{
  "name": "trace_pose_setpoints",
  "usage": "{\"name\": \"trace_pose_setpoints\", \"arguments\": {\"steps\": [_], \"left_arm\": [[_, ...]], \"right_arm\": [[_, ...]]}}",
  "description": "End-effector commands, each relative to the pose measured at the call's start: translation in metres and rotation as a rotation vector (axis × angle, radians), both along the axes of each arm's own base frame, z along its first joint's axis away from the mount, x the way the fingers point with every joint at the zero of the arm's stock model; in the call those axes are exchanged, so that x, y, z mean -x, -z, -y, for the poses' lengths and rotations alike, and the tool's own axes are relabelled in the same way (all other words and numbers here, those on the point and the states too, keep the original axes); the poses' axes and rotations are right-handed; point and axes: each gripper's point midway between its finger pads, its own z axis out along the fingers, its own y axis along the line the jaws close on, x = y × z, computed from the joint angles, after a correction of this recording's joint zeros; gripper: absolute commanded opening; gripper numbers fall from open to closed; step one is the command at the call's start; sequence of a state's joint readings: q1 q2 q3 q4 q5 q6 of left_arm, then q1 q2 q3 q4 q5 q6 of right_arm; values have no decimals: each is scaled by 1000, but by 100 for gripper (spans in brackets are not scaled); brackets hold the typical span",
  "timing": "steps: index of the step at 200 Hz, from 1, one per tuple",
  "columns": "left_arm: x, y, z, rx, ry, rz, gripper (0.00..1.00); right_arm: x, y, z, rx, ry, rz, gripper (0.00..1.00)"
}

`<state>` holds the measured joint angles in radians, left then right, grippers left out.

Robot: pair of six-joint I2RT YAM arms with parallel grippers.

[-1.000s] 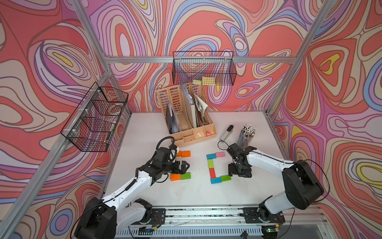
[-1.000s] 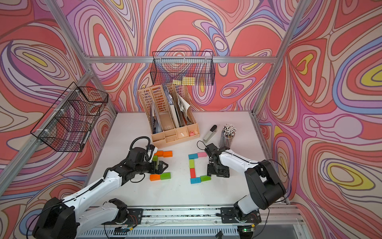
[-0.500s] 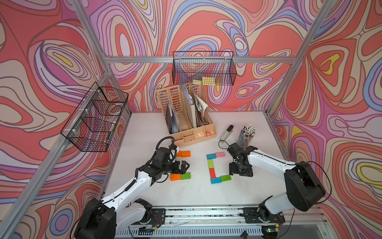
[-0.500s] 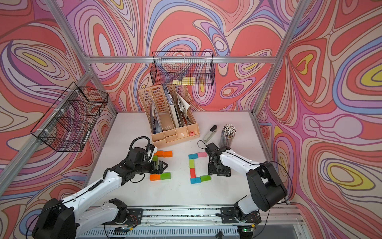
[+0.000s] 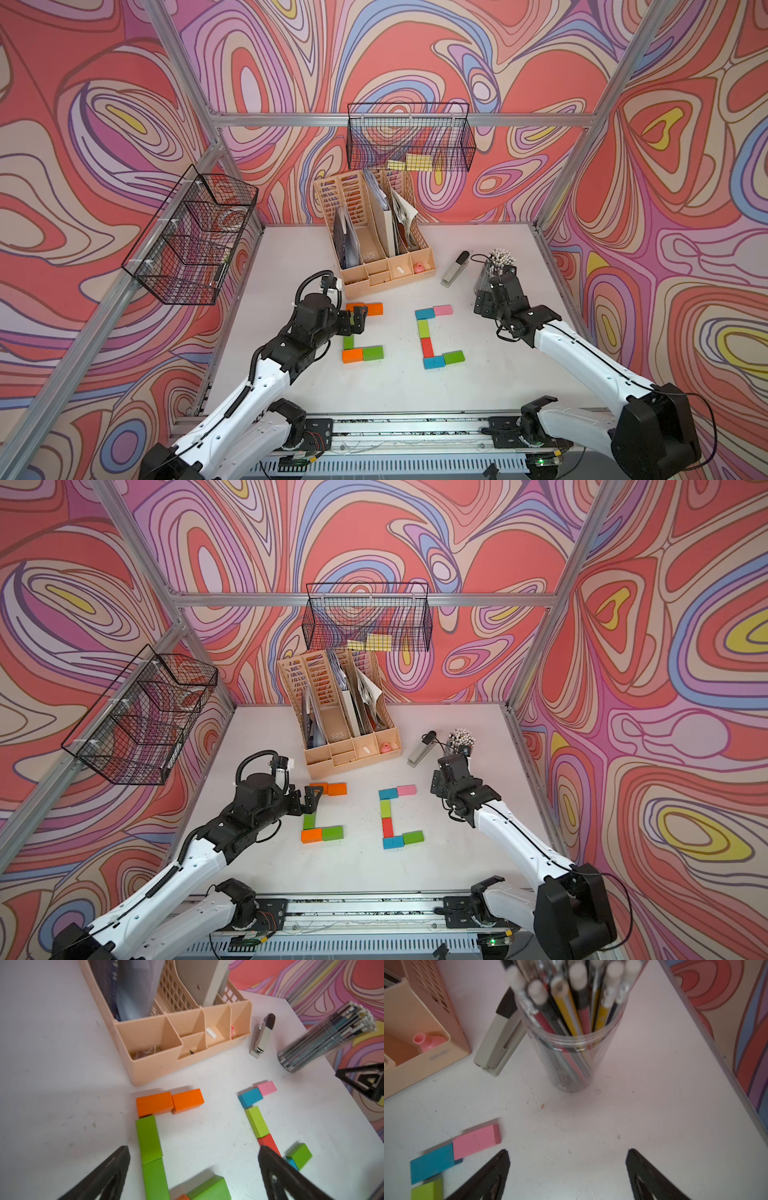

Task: Assemble the letter c with building blocks
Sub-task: Reset both arms

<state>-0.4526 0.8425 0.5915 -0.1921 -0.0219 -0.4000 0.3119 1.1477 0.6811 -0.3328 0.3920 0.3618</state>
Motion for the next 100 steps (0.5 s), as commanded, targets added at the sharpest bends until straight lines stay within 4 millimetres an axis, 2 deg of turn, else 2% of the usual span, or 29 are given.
{"name": "trace_pose_setpoints", "arguments": {"steps": [1, 36, 43, 45, 47, 71, 100], "left_arm": [[-10, -13, -52, -148, -256, 76, 100], [-24, -5, -101, -369, -419, 137, 99], [-28, -9, -108, -407, -443, 173, 100], [-26, 0, -111, -430, -444, 165, 100], [-27, 2, -113, -442, -448, 173, 99], [-32, 17, -124, -477, -460, 259, 100], [-46, 43, -133, -466, -422, 233, 99]], "right_arm": [[-33, -33, 15, 93, -23, 264, 93], [-55, -32, 39, 51, -17, 381, 94], [-59, -30, 43, 64, -14, 389, 94], [-60, -29, 44, 67, -17, 391, 94], [-61, -28, 44, 70, -19, 390, 94], [-73, -15, 50, 49, -43, 404, 94], [-81, -3, 51, 15, -66, 470, 93]]}}
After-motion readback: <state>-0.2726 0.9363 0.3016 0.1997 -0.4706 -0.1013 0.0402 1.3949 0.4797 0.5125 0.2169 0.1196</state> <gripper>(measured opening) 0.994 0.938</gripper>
